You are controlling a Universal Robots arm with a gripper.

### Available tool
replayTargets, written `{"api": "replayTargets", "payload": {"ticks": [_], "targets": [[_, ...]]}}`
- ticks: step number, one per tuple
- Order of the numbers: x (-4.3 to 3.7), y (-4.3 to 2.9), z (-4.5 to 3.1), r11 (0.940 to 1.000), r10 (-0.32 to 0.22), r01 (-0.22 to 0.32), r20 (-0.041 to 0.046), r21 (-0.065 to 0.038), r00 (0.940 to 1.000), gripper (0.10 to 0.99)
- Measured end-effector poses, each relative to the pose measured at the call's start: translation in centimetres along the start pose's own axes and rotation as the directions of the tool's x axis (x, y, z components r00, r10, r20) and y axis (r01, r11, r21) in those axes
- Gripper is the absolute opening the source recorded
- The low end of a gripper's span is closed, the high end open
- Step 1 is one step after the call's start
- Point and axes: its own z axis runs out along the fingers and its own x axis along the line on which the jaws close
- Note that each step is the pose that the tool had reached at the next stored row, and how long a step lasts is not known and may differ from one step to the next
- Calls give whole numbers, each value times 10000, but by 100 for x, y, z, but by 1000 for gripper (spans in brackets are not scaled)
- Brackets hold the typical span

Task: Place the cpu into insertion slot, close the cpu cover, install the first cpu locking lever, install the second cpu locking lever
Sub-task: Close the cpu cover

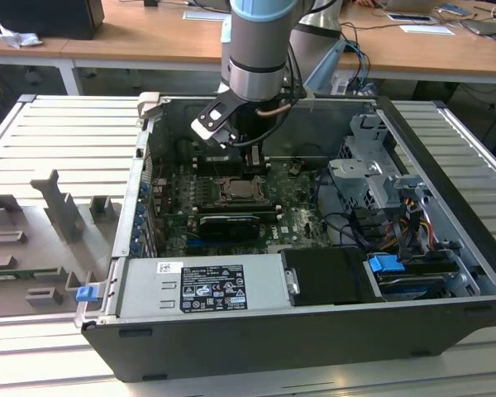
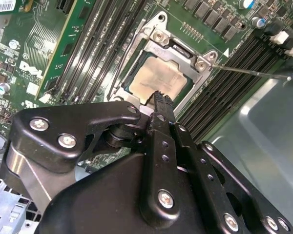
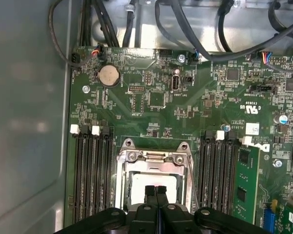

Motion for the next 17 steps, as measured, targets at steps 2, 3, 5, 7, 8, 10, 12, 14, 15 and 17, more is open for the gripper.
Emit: {"api": "replayTargets", "payload": {"ticks": [2,3,5,7,8,10,12,14,15,17], "targets": [[1,-17,4,10000,-14,14,-1,0,10000,106],[1,-23,5,10000,-19,19,-1,0,10000,106],[1,-35,7,10000,-28,28,-1,1,10000,106],[2,-48,9,10000,-36,36,-1,1,10000,106],[2,-56,11,10000,-43,43,-1,1,10000,106],[3,-70,14,10000,-54,54,-1,2,10000,106],[3,-79,16,10000,-60,60,-2,2,10000,106],[4,-92,19,10000,-70,70,-1,3,10000,106],[4,-96,19,10000,-74,74,-1,3,10000,106],[4,-101,21,10000,-81,81,-1,3,10000,106]]}}
